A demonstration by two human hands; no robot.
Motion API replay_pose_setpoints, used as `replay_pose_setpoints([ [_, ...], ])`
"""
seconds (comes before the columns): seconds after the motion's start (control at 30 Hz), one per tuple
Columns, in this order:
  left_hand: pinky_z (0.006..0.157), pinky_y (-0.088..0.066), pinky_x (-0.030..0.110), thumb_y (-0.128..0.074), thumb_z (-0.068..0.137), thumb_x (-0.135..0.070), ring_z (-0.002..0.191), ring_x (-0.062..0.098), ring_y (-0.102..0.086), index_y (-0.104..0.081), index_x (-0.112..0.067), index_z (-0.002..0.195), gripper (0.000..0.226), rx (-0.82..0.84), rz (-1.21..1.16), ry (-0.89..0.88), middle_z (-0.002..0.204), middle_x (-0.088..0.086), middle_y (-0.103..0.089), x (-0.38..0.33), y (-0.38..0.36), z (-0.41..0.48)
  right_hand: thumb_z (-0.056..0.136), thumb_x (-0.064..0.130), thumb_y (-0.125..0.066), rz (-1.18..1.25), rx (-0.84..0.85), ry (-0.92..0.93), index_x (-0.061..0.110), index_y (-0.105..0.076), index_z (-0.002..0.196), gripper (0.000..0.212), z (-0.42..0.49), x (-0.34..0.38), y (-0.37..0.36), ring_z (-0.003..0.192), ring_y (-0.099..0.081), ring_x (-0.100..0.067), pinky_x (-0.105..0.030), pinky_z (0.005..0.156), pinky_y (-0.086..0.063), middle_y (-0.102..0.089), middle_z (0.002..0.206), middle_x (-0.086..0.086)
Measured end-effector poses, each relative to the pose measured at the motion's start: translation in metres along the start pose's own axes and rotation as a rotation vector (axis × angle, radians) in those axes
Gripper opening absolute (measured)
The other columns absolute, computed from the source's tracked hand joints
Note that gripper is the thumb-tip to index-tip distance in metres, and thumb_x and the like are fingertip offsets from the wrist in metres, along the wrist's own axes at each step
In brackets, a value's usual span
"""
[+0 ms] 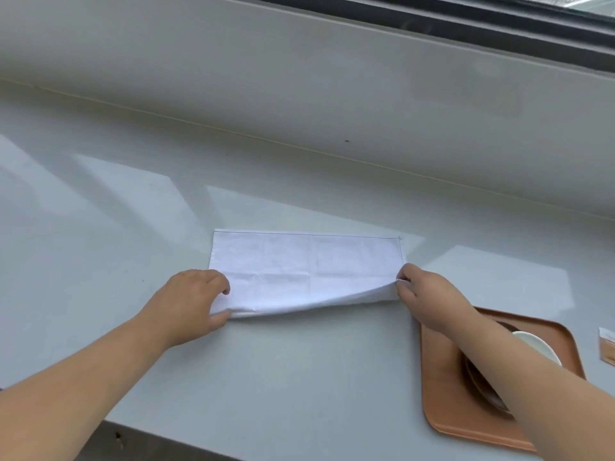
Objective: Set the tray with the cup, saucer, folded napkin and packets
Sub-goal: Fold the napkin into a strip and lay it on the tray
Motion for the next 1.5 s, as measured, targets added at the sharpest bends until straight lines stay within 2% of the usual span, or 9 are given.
replay_pose_setpoints([
  [0.13, 0.103, -0.04, 0.036, -0.052, 0.074, -0.068, 0.085, 0.014, -0.05, -0.058, -0.034, 0.112, 0.051, 0.092, 0.014, 0.064, 0.105, -0.015, -0.065, 0.001, 0.01, 0.019, 0.102, 0.028, -0.046, 0.085, -0.005, -0.049, 0.022, -0.053, 0.091, 0.015, 0.029, -0.004, 0.016, 0.068, -0.058, -0.015, -0.032, 0.055, -0.04, -0.062, 0.074, 0.003],
  [0.23, 0.112, -0.035, 0.041, -0.049, 0.083, -0.06, 0.083, 0.018, -0.054, -0.052, -0.033, 0.098, 0.03, 0.173, 0.022, 0.118, 0.09, -0.012, -0.061, 0.001, 0.013, 0.036, 0.104, 0.032, -0.044, 0.068, 0.035, -0.085, 0.022, -0.054, 0.096, 0.016, 0.053, -0.01, 0.019, 0.072, -0.058, -0.016, -0.031, 0.057, -0.041, -0.064, 0.08, 0.001],
  [0.37, 0.065, -0.046, 0.034, -0.053, 0.096, -0.044, 0.073, 0.016, -0.06, -0.054, -0.031, 0.079, 0.022, 0.122, -0.296, 0.391, 0.077, -0.006, -0.064, 0.024, 0.021, 0.059, 0.103, 0.034, -0.045, 0.057, 0.078, -0.087, 0.023, -0.055, 0.095, 0.017, 0.079, -0.017, 0.022, 0.071, -0.059, -0.019, -0.033, 0.058, -0.042, -0.065, 0.082, -0.002],
  [0.57, 0.057, -0.034, 0.035, -0.049, 0.101, -0.047, 0.073, 0.024, -0.058, -0.053, -0.021, 0.072, 0.039, 0.011, -0.446, 0.586, 0.074, 0.002, -0.059, 0.052, 0.023, 0.087, 0.098, 0.031, -0.057, 0.094, 0.04, -0.081, 0.027, -0.055, 0.084, 0.016, 0.116, -0.023, 0.035, 0.069, -0.057, -0.014, -0.031, 0.054, -0.036, -0.063, 0.077, 0.004],
  [0.9, 0.06, -0.038, 0.036, -0.044, 0.1, -0.05, 0.076, 0.028, -0.059, -0.054, -0.018, 0.077, 0.041, -0.015, -0.257, 0.652, 0.08, 0.005, -0.065, 0.06, 0.014, 0.095, 0.095, 0.029, -0.053, 0.041, 0.006, -0.129, 0.024, -0.058, 0.093, 0.006, 0.147, -0.028, 0.028, 0.078, -0.06, -0.024, -0.031, 0.058, -0.041, -0.065, 0.087, 0.001],
  [1.0, 0.067, -0.047, 0.039, -0.06, 0.093, -0.046, 0.084, 0.033, -0.062, -0.053, -0.019, 0.105, 0.03, -0.096, -0.294, 0.687, 0.095, 0.003, -0.064, 0.058, 0.01, 0.087, 0.093, 0.021, -0.055, -0.028, -0.084, -0.115, 0.017, -0.058, 0.101, 0.009, 0.14, -0.024, 0.025, 0.086, -0.057, -0.032, -0.035, 0.064, -0.043, -0.063, 0.097, -0.006],
  [1.13, 0.072, -0.052, 0.05, -0.075, 0.084, -0.025, 0.096, 0.043, -0.059, -0.059, -0.012, 0.119, 0.041, -0.304, -0.128, 0.452, 0.113, 0.016, -0.059, 0.042, 0.019, 0.071, 0.082, 0.008, -0.066, -0.23, -0.282, 0.138, 0.004, -0.06, 0.104, 0.023, 0.113, -0.003, 0.029, 0.093, -0.054, -0.041, -0.046, 0.074, -0.049, -0.059, 0.099, -0.017],
  [1.27, 0.085, -0.053, 0.048, -0.075, 0.082, -0.044, 0.113, 0.035, -0.06, -0.066, -0.02, 0.115, 0.042, -0.121, -0.003, 0.147, 0.13, 0.005, -0.061, 0.026, 0.002, 0.052, 0.084, 0.034, -0.068, -0.368, -0.051, 0.42, 0.014, -0.062, 0.103, 0.029, 0.077, 0.01, 0.007, 0.095, -0.056, -0.032, -0.044, 0.082, -0.05, -0.059, 0.101, -0.007],
  [1.5, 0.079, -0.055, 0.043, -0.067, 0.096, -0.021, 0.103, 0.034, -0.065, -0.074, -0.017, 0.103, 0.01, -0.19, -0.041, 0.146, 0.123, 0.001, -0.07, 0.023, 0.007, 0.044, 0.095, 0.013, -0.058, -0.369, -0.104, 0.335, 0.012, -0.068, 0.098, 0.011, 0.06, 0.01, 0.011, 0.096, -0.058, -0.032, -0.042, 0.076, -0.05, -0.066, 0.099, -0.005],
])
Point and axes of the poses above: each hand's wrist, its own z-axis towards the middle knuckle, its own y-axis out of the back of the hand, x = y × z, the point moved 6 cm from there along z, towards the middle knuckle
